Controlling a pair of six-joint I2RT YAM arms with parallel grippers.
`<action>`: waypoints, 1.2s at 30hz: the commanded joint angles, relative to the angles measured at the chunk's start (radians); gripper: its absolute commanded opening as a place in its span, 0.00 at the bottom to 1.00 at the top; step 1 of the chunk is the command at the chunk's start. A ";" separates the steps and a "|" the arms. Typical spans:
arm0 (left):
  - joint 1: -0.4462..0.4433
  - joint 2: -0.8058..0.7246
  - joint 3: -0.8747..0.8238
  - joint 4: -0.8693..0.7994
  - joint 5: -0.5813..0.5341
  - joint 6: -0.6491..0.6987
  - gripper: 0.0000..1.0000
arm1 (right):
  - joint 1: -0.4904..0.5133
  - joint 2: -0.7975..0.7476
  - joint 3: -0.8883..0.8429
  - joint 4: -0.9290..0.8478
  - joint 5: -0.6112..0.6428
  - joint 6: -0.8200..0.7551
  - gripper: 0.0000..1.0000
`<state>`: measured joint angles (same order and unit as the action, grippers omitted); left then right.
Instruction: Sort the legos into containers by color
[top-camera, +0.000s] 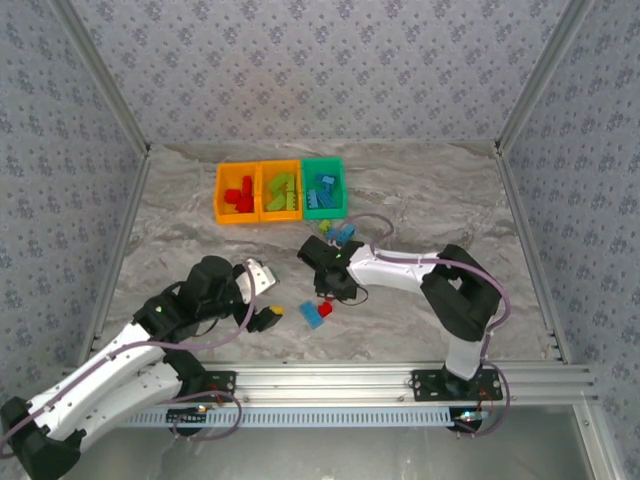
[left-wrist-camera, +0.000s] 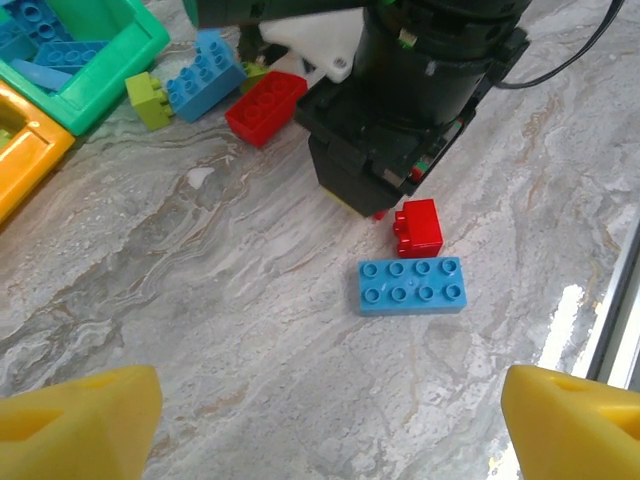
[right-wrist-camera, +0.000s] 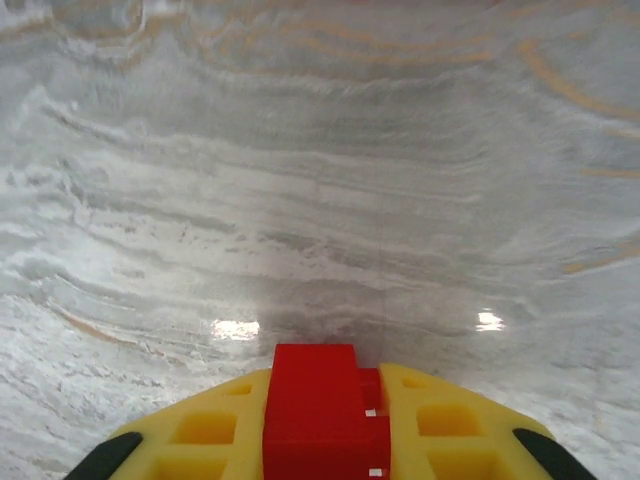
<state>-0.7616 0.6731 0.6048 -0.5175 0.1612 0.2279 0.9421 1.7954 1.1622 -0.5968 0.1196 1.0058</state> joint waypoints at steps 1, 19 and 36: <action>-0.002 -0.021 0.000 0.054 -0.082 -0.002 0.90 | 0.039 -0.141 0.084 -0.033 0.195 -0.093 0.17; 0.380 -0.174 0.046 0.076 -0.362 -0.324 0.88 | -0.051 0.464 0.931 0.229 -0.041 -0.630 0.16; 0.387 -0.152 0.012 0.083 -0.318 -0.255 0.90 | -0.138 0.909 1.608 0.277 -0.033 -0.795 0.75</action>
<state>-0.3729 0.5095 0.6224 -0.4599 -0.1692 -0.0498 0.8074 2.7029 2.7094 -0.3668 0.1066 0.2611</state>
